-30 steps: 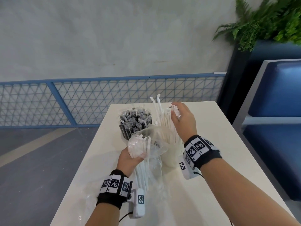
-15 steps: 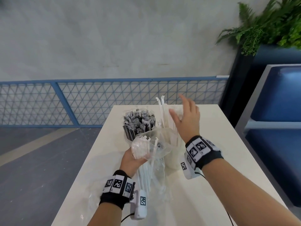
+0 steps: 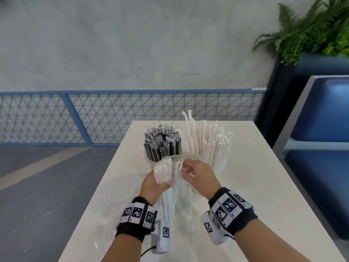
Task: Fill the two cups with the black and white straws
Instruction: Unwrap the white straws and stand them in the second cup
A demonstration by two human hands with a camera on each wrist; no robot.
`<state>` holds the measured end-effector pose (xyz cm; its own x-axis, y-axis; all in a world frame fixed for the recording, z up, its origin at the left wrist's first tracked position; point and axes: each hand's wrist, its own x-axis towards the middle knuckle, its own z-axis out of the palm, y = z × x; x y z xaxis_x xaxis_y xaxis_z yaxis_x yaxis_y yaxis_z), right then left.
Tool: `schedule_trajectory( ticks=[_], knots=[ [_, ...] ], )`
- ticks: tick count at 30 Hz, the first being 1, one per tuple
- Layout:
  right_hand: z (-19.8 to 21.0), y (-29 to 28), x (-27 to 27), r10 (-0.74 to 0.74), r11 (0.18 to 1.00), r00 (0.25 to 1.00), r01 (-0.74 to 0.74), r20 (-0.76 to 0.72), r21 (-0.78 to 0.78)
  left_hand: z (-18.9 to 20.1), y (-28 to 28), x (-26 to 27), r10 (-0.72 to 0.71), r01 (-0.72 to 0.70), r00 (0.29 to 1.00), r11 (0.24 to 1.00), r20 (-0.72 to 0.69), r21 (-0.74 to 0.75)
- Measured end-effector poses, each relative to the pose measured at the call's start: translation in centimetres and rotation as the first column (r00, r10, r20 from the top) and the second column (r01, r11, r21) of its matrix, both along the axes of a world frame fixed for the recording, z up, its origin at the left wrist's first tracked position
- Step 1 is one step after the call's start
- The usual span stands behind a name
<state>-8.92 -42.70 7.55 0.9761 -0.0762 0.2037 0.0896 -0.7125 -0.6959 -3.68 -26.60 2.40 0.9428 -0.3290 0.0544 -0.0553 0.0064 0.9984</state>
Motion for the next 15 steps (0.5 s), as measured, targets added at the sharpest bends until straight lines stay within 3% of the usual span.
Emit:
schedule_trajectory(
  ticks=[3, 6, 9, 15],
  knots=[
    [0.2, 0.9, -0.5, 0.134, 0.989, 0.991, -0.135, 0.018, 0.066, 0.5, 0.0, -0.4, -0.066, 0.062, 0.996, 0.996, 0.055, 0.067],
    [-0.2, 1.7, -1.1, 0.144, 0.982, 0.988, -0.150, 0.054, 0.115, 1.2, -0.3, -0.7, -0.143, 0.118, 0.983, 0.973, 0.114, 0.200],
    [-0.6, 2.3, -1.2, 0.063, 0.989, 0.998, -0.061, -0.005, 0.132, 1.6, -0.5, -1.0, -0.238, 0.152, 0.953, 0.911, 0.188, 0.384],
    [-1.8, 3.6, -1.6, -0.105, 0.924, 0.976, 0.166, -0.189, 0.344, 1.7, -0.3, -2.0, -0.346, 0.270, 0.931, 0.865, 0.113, 0.422]
  ],
)
